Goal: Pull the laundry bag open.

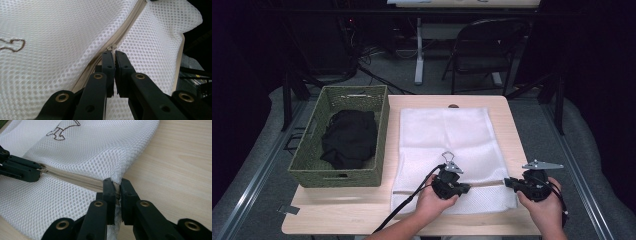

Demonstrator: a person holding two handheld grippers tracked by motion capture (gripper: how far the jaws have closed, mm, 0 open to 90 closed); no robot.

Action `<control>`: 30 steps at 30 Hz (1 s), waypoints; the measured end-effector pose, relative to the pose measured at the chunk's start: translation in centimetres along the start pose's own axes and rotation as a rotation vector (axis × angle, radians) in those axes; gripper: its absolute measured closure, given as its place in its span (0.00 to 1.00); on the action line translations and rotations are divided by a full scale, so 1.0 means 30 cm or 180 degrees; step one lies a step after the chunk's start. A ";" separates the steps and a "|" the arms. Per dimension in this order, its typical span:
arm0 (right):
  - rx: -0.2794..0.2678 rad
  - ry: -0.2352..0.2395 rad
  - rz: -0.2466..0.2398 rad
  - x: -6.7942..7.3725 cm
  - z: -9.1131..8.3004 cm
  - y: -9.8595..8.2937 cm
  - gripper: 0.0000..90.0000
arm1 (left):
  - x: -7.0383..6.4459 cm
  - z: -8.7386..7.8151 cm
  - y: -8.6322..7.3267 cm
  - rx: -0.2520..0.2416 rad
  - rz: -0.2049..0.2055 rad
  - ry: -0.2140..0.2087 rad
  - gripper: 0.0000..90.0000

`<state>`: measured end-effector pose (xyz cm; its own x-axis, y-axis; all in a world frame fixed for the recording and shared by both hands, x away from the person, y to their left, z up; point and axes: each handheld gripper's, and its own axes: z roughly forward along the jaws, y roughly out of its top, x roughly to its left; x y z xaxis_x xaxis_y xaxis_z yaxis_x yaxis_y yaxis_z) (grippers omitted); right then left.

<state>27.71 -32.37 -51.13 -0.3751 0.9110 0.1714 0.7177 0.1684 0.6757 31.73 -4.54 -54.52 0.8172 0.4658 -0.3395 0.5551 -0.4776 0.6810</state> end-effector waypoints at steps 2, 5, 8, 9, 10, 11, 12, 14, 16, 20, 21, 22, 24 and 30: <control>-0.0008 0.0054 0.0022 -0.001 -0.002 0.001 0.94 | 0.001 -0.006 -0.001 -0.0005 0.0021 -0.0013 0.97; 0.0008 0.0025 -0.0021 0.006 0.001 0.003 0.94 | -0.002 -0.012 -0.003 -0.0013 0.0022 -0.0008 0.97; 0.0024 -0.0071 -0.0042 0.002 -0.001 0.001 0.94 | 0.008 -0.019 -0.012 0.0000 0.0022 0.0053 0.97; 0.0018 -0.0077 -0.0013 -0.003 -0.004 0.000 0.94 | 0.014 -0.024 -0.016 0.0008 0.0000 0.0055 0.97; 0.0011 -0.0067 0.0005 -0.009 -0.006 -0.001 0.94 | 0.020 -0.027 -0.019 -0.0002 -0.0024 0.0052 0.97; -0.0002 -0.0051 0.0027 -0.013 -0.007 -0.002 0.94 | 0.024 -0.031 -0.022 -0.0008 -0.0039 0.0044 0.97; -0.0007 -0.0026 0.0043 -0.015 -0.008 -0.003 0.94 | 0.026 -0.033 -0.023 -0.0019 -0.0062 0.0036 0.97; -0.0012 -0.0010 0.0026 -0.011 -0.004 -0.003 0.94 | 0.025 -0.036 -0.025 -0.0024 -0.0047 0.0062 0.97; 0.0007 -0.0032 -0.0004 -0.006 -0.003 -0.001 0.94 | 0.025 -0.038 -0.025 -0.0016 -0.0050 0.0073 0.97; 0.0001 -0.0031 0.0014 -0.010 -0.005 -0.002 0.94 | 0.025 -0.041 -0.027 -0.0009 -0.0048 0.0083 0.97; -0.0004 -0.0032 0.0013 -0.010 -0.004 -0.002 0.94 | 0.026 -0.042 -0.028 -0.0008 -0.0052 0.0091 0.97; -0.0007 -0.0031 0.0017 -0.010 -0.004 -0.002 0.94 | 0.028 -0.044 -0.030 -0.0015 -0.0044 0.0079 0.97; 0.0000 -0.0033 0.0015 -0.010 -0.005 -0.002 0.94 | 0.032 -0.050 -0.033 -0.0001 -0.0037 0.0078 0.97; -0.0018 -0.0036 0.0020 -0.013 -0.004 -0.003 0.94 | 0.048 -0.073 -0.048 -0.0001 -0.0073 0.0112 0.97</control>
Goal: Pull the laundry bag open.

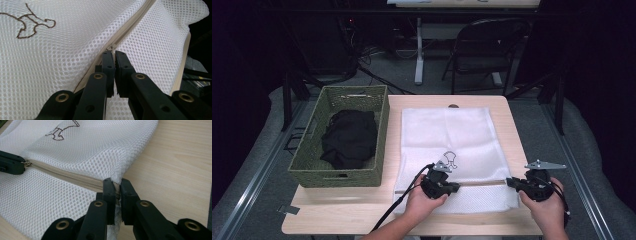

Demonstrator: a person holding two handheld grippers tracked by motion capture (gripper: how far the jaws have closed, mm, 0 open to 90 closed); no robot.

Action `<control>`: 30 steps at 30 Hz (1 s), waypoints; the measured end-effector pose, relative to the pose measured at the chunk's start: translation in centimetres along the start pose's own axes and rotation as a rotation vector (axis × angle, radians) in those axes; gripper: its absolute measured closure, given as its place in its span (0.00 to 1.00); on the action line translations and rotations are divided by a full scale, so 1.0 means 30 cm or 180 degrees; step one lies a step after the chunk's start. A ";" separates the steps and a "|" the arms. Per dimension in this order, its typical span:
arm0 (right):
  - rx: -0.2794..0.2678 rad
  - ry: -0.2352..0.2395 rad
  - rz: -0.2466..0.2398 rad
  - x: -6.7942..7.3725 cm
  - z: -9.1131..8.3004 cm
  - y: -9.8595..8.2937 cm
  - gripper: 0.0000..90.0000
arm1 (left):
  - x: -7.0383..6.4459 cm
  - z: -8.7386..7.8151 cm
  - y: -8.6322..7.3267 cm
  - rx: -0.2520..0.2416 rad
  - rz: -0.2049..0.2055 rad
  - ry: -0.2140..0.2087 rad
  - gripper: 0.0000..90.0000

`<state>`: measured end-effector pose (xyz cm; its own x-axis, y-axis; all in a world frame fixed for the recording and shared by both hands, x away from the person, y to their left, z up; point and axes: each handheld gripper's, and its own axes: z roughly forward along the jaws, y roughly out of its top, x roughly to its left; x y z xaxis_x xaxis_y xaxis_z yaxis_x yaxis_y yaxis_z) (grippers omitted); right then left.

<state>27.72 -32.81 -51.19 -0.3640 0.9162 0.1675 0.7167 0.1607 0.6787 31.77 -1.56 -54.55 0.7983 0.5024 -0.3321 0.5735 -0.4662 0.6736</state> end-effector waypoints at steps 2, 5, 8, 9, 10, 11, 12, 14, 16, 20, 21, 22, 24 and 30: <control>-0.0002 -0.0004 -0.0011 0.002 0.000 0.001 0.94 | 0.005 -0.007 -0.006 -0.0009 -0.0010 -0.0001 0.97; 0.0003 -0.0008 -0.0014 0.004 0.001 0.001 0.94 | 0.010 -0.020 -0.016 -0.0015 -0.0031 0.0034 0.97; -0.0006 0.0043 -0.0004 0.005 0.003 0.001 0.94 | 0.018 -0.034 -0.026 -0.0015 -0.0037 0.0032 0.97; 0.0009 0.0011 -0.0027 0.008 0.003 0.002 0.94 | 0.020 -0.039 -0.030 -0.0033 -0.0060 0.0051 0.97; 0.0014 -0.0001 -0.0036 0.009 0.004 0.002 0.94 | 0.024 -0.043 -0.031 -0.0034 -0.0051 0.0070 0.97; 0.0019 -0.0010 -0.0039 0.009 0.004 0.002 0.94 | 0.027 -0.047 -0.034 -0.0036 -0.0074 0.0083 0.97; 0.0012 -0.0016 -0.0034 0.007 0.004 0.002 0.94 | 0.033 -0.052 -0.037 -0.0035 -0.0081 0.0092 0.97; -0.0010 -0.0010 -0.0017 0.002 0.001 0.001 0.94 | 0.041 -0.060 -0.046 -0.0037 -0.0088 0.0098 0.97; -0.0012 0.0012 0.0003 0.000 0.001 0.001 0.94 | 0.044 -0.067 -0.054 -0.0022 -0.0103 0.0104 0.97; -0.0006 0.0007 -0.0016 0.002 0.004 0.002 0.94 | 0.056 -0.089 -0.071 -0.0028 -0.0122 0.0119 0.97; -0.0003 0.0025 -0.0008 0.004 0.003 0.002 0.94 | 0.059 -0.094 -0.075 -0.0030 -0.0112 0.0112 0.97; 0.0010 0.0015 -0.0023 0.006 0.005 0.003 0.94 | 0.060 -0.098 -0.078 -0.0032 -0.0114 0.0127 0.97; 0.0023 0.0037 -0.0032 0.010 0.009 0.004 0.94 | 0.060 -0.104 -0.081 -0.0018 -0.0108 0.0131 0.97; 0.0018 0.0039 -0.0047 0.014 0.009 0.006 0.94 | 0.070 -0.110 -0.095 -0.0013 -0.0148 0.0164 0.97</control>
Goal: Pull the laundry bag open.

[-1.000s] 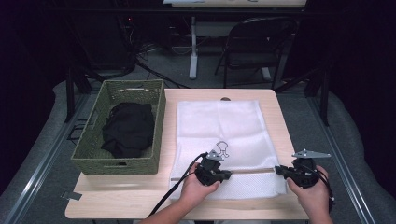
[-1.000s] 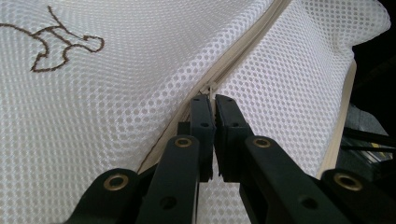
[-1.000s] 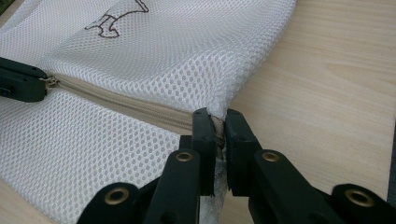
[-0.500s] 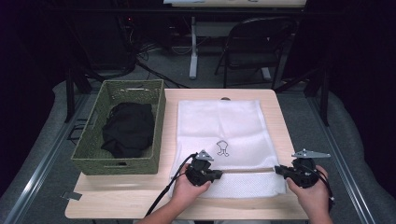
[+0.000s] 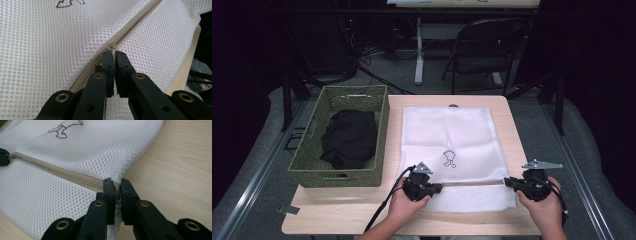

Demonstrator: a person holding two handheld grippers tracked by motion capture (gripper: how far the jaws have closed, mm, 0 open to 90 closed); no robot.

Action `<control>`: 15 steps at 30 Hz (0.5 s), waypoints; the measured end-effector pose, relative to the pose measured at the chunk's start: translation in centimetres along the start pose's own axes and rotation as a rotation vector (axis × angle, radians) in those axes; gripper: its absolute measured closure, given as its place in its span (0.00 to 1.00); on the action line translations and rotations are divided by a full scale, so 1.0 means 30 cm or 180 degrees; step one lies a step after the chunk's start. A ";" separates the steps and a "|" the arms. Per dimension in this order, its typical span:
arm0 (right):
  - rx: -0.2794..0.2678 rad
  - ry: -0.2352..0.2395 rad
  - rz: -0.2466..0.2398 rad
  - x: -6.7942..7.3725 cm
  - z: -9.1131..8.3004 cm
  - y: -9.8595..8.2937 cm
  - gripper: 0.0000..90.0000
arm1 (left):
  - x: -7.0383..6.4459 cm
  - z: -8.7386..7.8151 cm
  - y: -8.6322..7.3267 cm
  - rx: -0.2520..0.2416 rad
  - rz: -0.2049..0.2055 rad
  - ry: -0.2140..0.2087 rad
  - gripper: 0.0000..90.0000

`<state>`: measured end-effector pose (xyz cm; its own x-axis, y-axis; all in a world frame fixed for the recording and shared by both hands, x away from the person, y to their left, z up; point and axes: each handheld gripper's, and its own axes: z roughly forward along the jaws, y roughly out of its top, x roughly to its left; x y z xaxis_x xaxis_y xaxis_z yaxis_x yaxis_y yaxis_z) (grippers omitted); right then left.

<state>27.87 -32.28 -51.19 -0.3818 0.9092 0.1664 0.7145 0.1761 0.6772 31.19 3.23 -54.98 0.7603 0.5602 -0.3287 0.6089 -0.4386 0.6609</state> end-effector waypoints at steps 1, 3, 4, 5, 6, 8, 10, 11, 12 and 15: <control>0.0006 -0.0015 -0.0010 0.000 0.000 0.000 0.94 | 0.004 -0.003 -0.003 0.0022 0.0024 0.0029 0.97; 0.0034 -0.0098 -0.0050 0.000 0.001 0.001 0.94 | 0.010 -0.008 -0.012 0.0004 -0.0041 0.0015 0.97; 0.0050 -0.0094 -0.0054 -0.001 0.001 0.001 0.94 | 0.014 -0.010 -0.015 0.0003 -0.0042 0.0015 0.97; 0.0049 -0.0074 -0.0054 0.001 0.001 0.002 0.94 | 0.014 -0.014 -0.017 0.0024 -0.0035 0.0032 0.97; 0.0065 -0.0128 -0.0082 0.005 0.002 0.003 0.94 | 0.017 -0.016 -0.019 0.0019 -0.0022 0.0025 0.97; 0.0083 -0.0121 -0.0093 0.008 0.005 0.005 0.94 | 0.019 -0.021 -0.024 0.0016 -0.0024 0.0057 0.97; 0.0102 -0.0209 -0.0128 0.009 0.005 0.006 0.94 | 0.025 -0.027 -0.029 0.0013 -0.0048 0.0037 0.97; 0.0092 -0.0184 -0.0101 0.007 0.005 0.005 0.94 | 0.026 -0.029 -0.031 0.0019 -0.0064 0.0041 0.97; 0.0089 -0.0180 -0.0082 0.005 0.005 0.005 0.94 | 0.027 -0.032 -0.034 0.0016 -0.0050 0.0063 0.97; 0.0124 -0.0270 -0.0121 0.001 0.006 0.004 0.94 | 0.033 -0.041 -0.041 0.0011 -0.0076 0.0069 0.97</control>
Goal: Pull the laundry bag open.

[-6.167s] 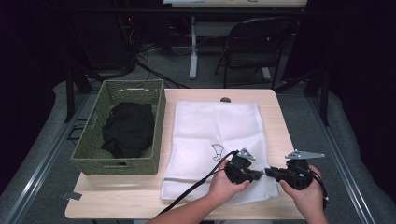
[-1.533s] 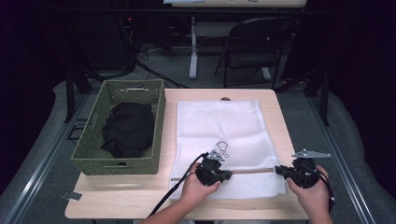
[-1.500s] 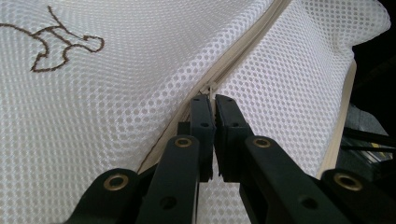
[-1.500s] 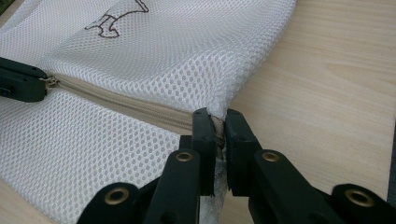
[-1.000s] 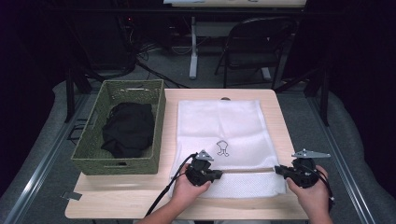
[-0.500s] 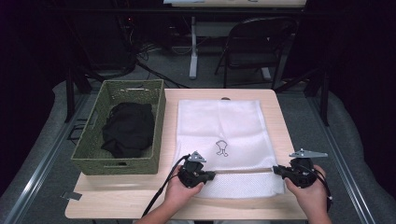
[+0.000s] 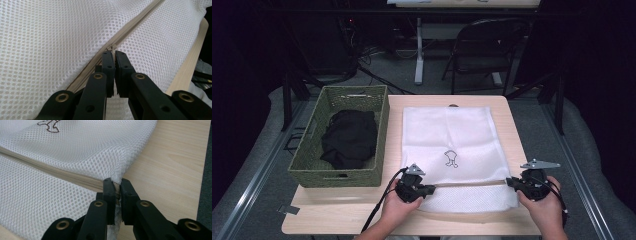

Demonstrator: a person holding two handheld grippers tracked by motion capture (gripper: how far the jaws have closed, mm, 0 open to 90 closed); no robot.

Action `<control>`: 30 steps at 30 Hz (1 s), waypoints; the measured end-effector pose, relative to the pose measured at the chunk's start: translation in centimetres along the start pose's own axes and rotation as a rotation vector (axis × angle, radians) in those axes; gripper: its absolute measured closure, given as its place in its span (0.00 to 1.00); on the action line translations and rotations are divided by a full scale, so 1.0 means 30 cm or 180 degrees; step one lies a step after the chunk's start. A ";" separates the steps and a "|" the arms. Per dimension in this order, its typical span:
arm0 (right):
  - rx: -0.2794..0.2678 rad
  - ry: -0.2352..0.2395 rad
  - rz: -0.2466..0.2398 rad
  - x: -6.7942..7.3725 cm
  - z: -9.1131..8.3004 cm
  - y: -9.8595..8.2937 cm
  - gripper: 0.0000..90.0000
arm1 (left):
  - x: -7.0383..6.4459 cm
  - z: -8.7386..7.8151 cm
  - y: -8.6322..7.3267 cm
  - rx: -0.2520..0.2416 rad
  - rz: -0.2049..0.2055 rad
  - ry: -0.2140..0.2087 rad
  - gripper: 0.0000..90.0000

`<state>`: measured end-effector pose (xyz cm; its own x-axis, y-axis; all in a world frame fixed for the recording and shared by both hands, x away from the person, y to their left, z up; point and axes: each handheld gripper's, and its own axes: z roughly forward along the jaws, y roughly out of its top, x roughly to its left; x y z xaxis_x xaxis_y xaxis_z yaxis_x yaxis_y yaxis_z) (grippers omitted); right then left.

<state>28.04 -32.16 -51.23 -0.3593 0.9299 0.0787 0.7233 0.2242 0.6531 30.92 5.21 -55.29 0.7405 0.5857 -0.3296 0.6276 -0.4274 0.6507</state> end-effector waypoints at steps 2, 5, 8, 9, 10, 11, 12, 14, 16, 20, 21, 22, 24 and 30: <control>-0.0016 0.0007 0.0015 -0.004 0.000 -0.001 0.94 | 0.006 -0.009 -0.005 0.0024 0.0016 0.0037 0.97; -0.0013 -0.0003 0.0035 -0.011 -0.001 -0.002 0.94 | 0.010 -0.020 -0.012 0.0029 0.0026 0.0084 0.97; -0.0023 0.0016 0.0077 -0.016 -0.003 -0.004 0.94 | 0.013 -0.032 -0.019 0.0025 0.0021 0.0087 0.97; -0.0031 0.0023 0.0066 -0.016 -0.003 -0.003 0.94 | 0.009 -0.034 -0.020 0.0028 0.0050 0.0154 0.97; -0.0010 -0.0063 0.0012 -0.014 -0.003 -0.003 0.94 | 0.011 -0.039 -0.022 0.0050 0.0083 0.0177 0.97; -0.0001 -0.0072 0.0015 -0.015 -0.003 -0.003 0.94 | 0.014 -0.043 -0.025 0.0035 0.0058 0.0158 0.97; -0.0010 -0.0040 0.0048 -0.019 -0.004 -0.004 0.94 | 0.018 -0.048 -0.028 0.0047 0.0051 0.0169 0.97; -0.0016 -0.0044 0.0058 -0.025 -0.006 -0.006 0.94 | 0.021 -0.057 -0.034 0.0037 0.0032 0.0179 0.97; -0.0027 -0.0040 0.0077 -0.027 -0.008 -0.006 0.94 | 0.023 -0.065 -0.040 0.0026 0.0016 0.0186 0.97; -0.0018 -0.0052 0.0048 -0.025 -0.004 -0.006 0.94 | 0.025 -0.084 -0.048 0.0053 0.0057 0.0270 0.97; -0.0008 -0.0086 0.0039 -0.026 -0.003 -0.006 0.94 | 0.029 -0.089 -0.052 0.0040 0.0028 0.0264 0.97; -0.0022 -0.0074 0.0059 -0.029 -0.003 -0.007 0.94 | 0.035 -0.096 -0.056 0.0050 0.0016 0.0274 0.97; -0.0020 -0.0078 0.0074 -0.034 -0.005 -0.009 0.94 | 0.043 -0.111 -0.066 0.0062 0.0015 0.0325 0.97; -0.0020 -0.0093 0.0085 -0.042 -0.004 -0.010 0.94 | 0.076 -0.158 -0.102 0.0054 -0.0069 0.0397 0.97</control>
<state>28.20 -33.43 -51.42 -0.3224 0.9437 0.0743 0.7287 0.1973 0.6558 29.56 11.13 -54.77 0.6918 0.6755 -0.2551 0.6478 -0.4247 0.6324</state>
